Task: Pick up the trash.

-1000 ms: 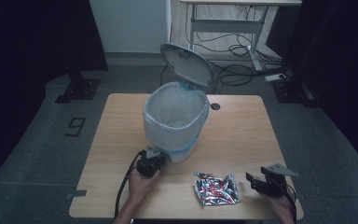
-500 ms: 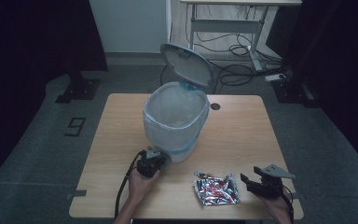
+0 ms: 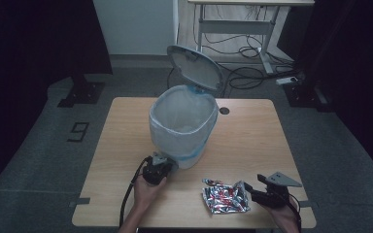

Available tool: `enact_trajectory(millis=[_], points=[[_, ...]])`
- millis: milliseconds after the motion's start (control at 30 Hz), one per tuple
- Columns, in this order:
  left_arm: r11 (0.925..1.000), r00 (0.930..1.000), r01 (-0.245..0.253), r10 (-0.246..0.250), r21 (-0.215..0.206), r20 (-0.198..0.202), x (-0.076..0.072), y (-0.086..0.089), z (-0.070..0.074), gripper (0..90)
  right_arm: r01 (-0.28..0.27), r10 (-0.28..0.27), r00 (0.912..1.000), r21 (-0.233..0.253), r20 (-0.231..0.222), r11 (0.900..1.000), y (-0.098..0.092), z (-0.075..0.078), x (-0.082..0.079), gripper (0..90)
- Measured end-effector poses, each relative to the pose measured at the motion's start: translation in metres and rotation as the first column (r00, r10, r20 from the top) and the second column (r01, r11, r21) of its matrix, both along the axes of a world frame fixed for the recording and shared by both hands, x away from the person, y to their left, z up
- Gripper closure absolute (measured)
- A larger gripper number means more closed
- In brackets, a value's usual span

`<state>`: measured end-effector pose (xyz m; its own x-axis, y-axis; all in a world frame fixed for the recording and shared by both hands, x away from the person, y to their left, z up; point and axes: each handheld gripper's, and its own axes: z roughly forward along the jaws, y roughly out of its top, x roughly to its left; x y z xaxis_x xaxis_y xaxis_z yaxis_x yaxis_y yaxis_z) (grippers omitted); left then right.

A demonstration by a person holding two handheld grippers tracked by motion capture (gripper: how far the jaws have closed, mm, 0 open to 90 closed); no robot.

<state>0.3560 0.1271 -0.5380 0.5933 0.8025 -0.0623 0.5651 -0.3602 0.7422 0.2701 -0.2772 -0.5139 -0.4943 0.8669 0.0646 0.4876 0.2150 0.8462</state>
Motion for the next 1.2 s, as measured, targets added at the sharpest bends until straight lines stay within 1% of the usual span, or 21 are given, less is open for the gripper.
enact_trajectory(millis=[300,400,500,533,567,600,633,733,867,933,1033,1133,1200], points=[[1.0000,1.0000,0.001,-0.001,-0.005,-0.001,0.000,0.001,0.000,90.0,-0.046,0.046,0.9984,-0.019,-0.032,0.999,0.015,-0.007,0.001,33.9],[1.0000,1.0000,0.002,-0.002,-0.005,-0.002,0.000,0.001,0.000,90.0,-0.060,0.059,0.9970,-0.025,-0.051,0.998,0.018,-0.011,0.001,35.6],[1.0000,1.0000,0.002,-0.002,-0.005,-0.001,0.000,0.001,0.000,90.0,-0.068,0.066,0.9941,-0.021,-0.086,0.997,0.020,-0.018,0.004,38.7],[1.0000,1.0000,0.002,-0.002,-0.006,-0.002,0.000,0.001,0.000,90.0,-0.075,0.074,0.9920,-0.009,-0.103,0.997,0.020,-0.021,0.005,40.9],[1.0000,1.0000,0.002,-0.002,-0.006,-0.002,0.000,0.001,0.000,90.0,-0.078,0.077,0.9904,-0.005,-0.114,0.997,0.020,-0.023,0.005,42.7],[1.0000,1.0000,0.002,-0.002,-0.006,-0.002,0.000,0.001,0.000,90.0,-0.083,0.081,0.9889,-0.011,-0.124,0.996,0.021,-0.025,0.006,46.9],[1.0000,1.0000,0.002,-0.002,-0.006,-0.002,0.000,0.001,0.000,90.0,-0.088,0.085,0.9882,-0.012,-0.127,0.996,0.021,-0.025,0.006,50.8],[1.0000,1.0000,0.003,-0.003,-0.006,-0.001,0.000,0.001,0.000,90.0,-0.119,0.117,0.9836,-0.008,-0.137,0.993,0.022,-0.026,0.006,67.2],[1.0000,1.0000,0.002,-0.002,-0.005,-0.001,0.000,0.001,0.000,90.0,-0.131,0.132,0.9800,0.016,-0.149,0.991,0.021,-0.025,0.007,80.2],[1.0000,1.0000,0.003,-0.003,-0.006,-0.001,0.000,0.001,0.000,90.0,-0.136,0.137,0.9786,0.022,-0.153,0.991,0.020,-0.024,0.007,83.9],[1.0000,1.0000,0.004,-0.004,-0.005,0.000,0.000,0.001,0.000,90.0,-0.138,0.141,0.9783,0.027,-0.153,0.990,0.020,-0.023,0.007,86.6],[1.0000,1.0000,0.004,-0.004,-0.005,0.000,0.000,0.001,0.000,90.0,-0.129,0.132,0.9816,0.030,-0.138,0.991,0.018,-0.021,0.007,87.6],[1.0000,1.0000,0.003,-0.003,-0.005,0.001,0.000,0.001,0.000,90.0,-0.119,0.124,0.9851,0.044,-0.119,0.992,0.016,-0.018,0.006,88.1]])
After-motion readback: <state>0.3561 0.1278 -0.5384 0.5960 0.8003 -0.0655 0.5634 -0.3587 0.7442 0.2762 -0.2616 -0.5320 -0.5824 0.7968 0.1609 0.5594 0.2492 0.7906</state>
